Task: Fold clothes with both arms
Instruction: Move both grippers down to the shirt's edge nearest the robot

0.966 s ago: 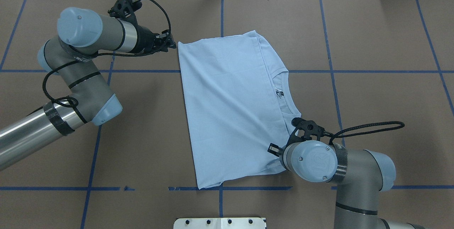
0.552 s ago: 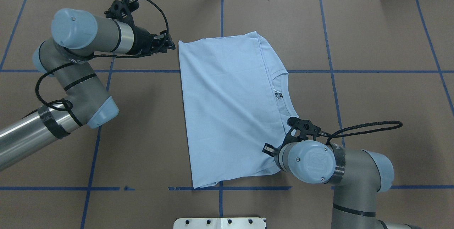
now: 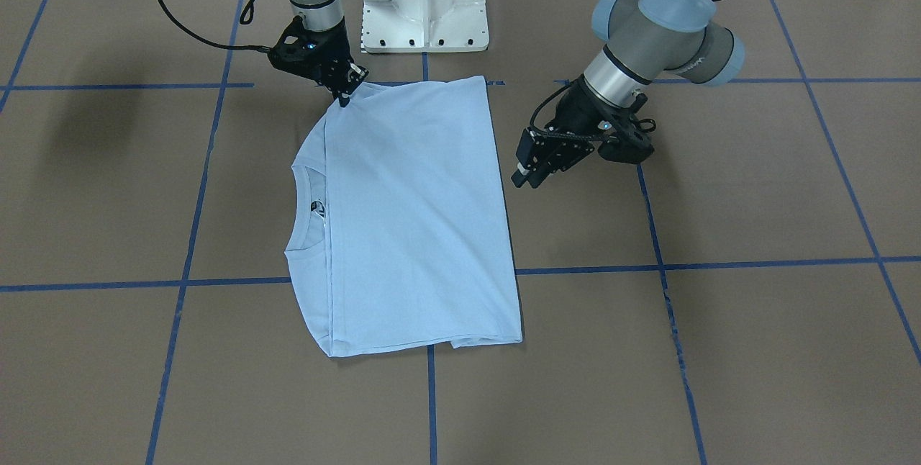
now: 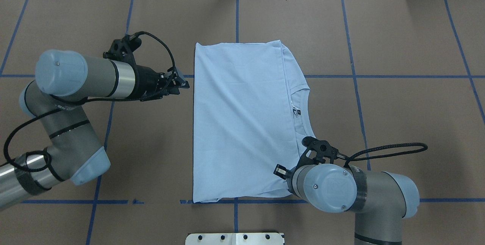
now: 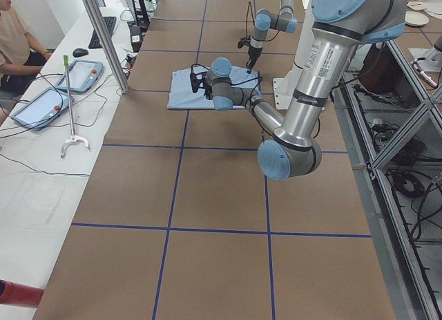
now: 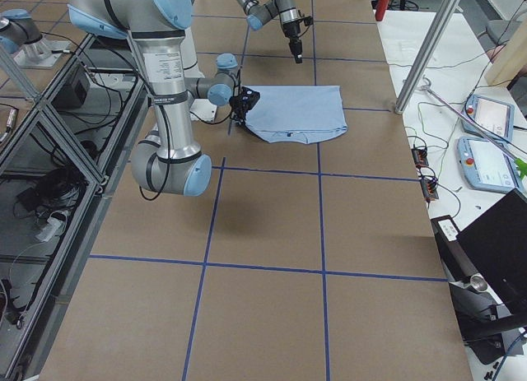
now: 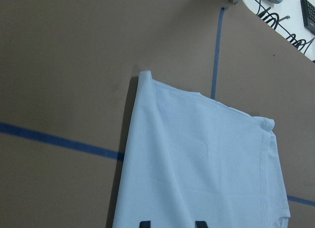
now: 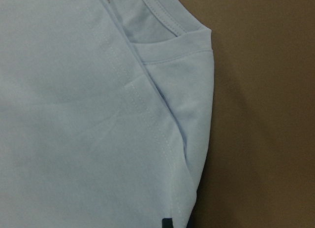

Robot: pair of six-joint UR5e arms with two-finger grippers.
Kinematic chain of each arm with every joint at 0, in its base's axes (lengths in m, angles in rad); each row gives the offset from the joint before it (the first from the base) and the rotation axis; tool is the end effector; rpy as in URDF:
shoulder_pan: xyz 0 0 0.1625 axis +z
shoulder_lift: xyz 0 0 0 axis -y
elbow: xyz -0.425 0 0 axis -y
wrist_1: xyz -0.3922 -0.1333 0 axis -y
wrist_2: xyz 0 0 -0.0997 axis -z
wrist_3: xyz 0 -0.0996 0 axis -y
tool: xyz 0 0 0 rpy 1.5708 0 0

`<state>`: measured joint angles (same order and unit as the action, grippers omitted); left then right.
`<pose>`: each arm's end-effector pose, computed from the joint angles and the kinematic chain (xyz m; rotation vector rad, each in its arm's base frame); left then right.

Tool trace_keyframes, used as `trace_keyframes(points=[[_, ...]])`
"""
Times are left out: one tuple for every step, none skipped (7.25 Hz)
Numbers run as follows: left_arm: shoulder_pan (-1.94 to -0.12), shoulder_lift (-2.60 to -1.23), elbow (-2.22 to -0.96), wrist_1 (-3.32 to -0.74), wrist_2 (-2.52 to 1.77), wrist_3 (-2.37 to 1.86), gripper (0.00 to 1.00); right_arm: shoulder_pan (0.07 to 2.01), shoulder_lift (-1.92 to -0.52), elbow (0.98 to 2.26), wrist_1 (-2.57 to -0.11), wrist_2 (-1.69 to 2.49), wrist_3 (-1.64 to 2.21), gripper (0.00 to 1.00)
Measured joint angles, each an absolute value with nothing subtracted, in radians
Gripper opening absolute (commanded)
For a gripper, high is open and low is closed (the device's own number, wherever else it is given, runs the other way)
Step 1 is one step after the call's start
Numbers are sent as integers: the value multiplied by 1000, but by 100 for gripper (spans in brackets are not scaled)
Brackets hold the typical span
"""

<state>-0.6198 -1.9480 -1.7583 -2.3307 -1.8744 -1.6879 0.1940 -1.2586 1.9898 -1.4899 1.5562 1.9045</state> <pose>0.4318 -0.4353 0.2742 0.0777 1.3460 -0.4223 -0.5268 -0.2408 0.3012 -0.0434 -0.8203 0.5040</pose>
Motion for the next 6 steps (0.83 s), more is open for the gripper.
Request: trace_keyframes(points=[[-554,-1912,-1829,-2267,-1836,-1735,57,186,-1259,1995,-1491,1556,1919,0],[-466,-1874,-1886,-2213,-1762,-1778,57,182,-1259,1998,-1491,1558,1925,0],[-378,-1847,-1910,-2186,-1690,-1829,58,182,-1259,2005,-1491,1559,1927,0],[-307,-1831,-1915,-2176,-1640,-1878,58,183,-1259,2015,-1490,1560,1928,0],[-256,-1824,-1914,-2167,-1610,-1916,58,184,-1261,2023,-1491,1561,1928,0],[-225,-1822,-1914,-2156,-1598,-1938,58,184,-1261,2025,-1491,1560,1928,0]])
